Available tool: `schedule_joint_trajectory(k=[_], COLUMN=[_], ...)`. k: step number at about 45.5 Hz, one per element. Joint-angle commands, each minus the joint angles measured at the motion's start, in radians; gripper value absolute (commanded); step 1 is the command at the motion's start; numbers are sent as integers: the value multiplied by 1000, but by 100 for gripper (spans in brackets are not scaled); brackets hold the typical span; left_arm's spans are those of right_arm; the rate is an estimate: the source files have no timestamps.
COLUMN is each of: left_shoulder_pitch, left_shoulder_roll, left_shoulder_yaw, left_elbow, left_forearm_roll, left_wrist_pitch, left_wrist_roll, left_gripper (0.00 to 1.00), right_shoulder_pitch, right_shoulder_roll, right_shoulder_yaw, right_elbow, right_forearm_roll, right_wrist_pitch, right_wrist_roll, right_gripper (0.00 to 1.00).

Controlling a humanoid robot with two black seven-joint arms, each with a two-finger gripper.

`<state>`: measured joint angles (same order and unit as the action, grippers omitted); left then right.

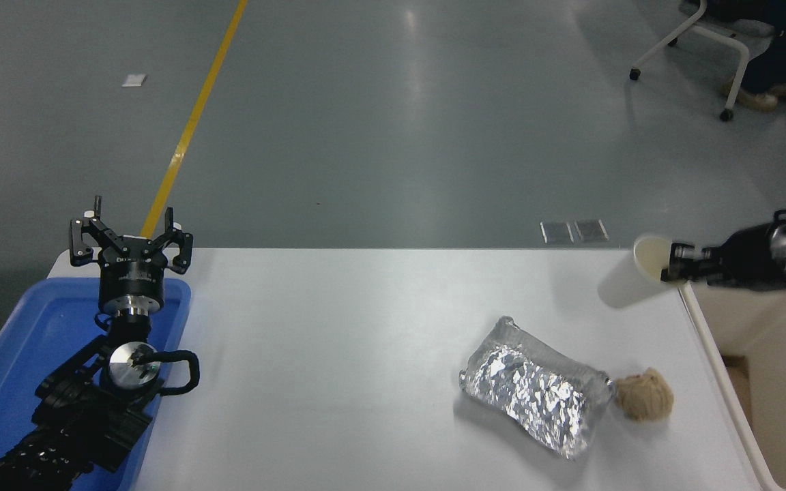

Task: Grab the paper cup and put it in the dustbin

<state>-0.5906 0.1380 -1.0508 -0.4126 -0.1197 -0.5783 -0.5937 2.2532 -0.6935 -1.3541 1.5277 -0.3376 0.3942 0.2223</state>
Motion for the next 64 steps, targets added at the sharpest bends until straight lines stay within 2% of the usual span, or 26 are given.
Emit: schedule_joint_trajectory(k=[1, 15, 23, 33, 38, 45, 48, 55, 60, 64], left_shoulder_pitch=[0, 0, 0, 0, 0, 0, 0, 0, 0, 0], left_shoulder_roll=[0, 0, 0, 0, 0, 0, 0, 0, 0, 0], left_shoulder_yaw=[0, 0, 0, 0, 0, 0, 0, 0, 0, 0], left_elbow=[0, 0, 0, 0, 0, 0, 0, 0, 0, 0], left_forearm_roll=[0, 0, 0, 0, 0, 0, 0, 0, -1, -1], left_wrist_pitch=[0, 0, 0, 0, 0, 0, 0, 0, 0, 0], left_wrist_roll=[0, 0, 0, 0, 0, 0, 0, -2, 0, 0], left_gripper=[99, 99, 99, 99, 99, 99, 99, 99, 99, 99], right_shoulder_pitch=[341, 362, 234, -168, -430, -847, -1055, -1372, -1481, -1541], right_shoulder_roll=[-28, -46, -72, -98, -153, -149, -115, 49, 143, 169], right_shoulder_yaw=[-85, -131, -143, -83, 68, 352, 501, 757, 832, 849], right_elbow=[74, 69, -29, -349, -536, -903, -1093, -1469, -1592, -1603], right_forearm_roll=[-29, -31, -24, -11, 55, 138, 144, 146, 146, 150], right_wrist_pitch=[228, 245, 209, 71, 22, 20, 20, 17, -8, -99], right_wrist_roll=[2, 2, 0, 0, -4, -4, -4, -4, -12, -24], right_gripper=[0, 0, 0, 0, 0, 0, 0, 0, 0, 0])
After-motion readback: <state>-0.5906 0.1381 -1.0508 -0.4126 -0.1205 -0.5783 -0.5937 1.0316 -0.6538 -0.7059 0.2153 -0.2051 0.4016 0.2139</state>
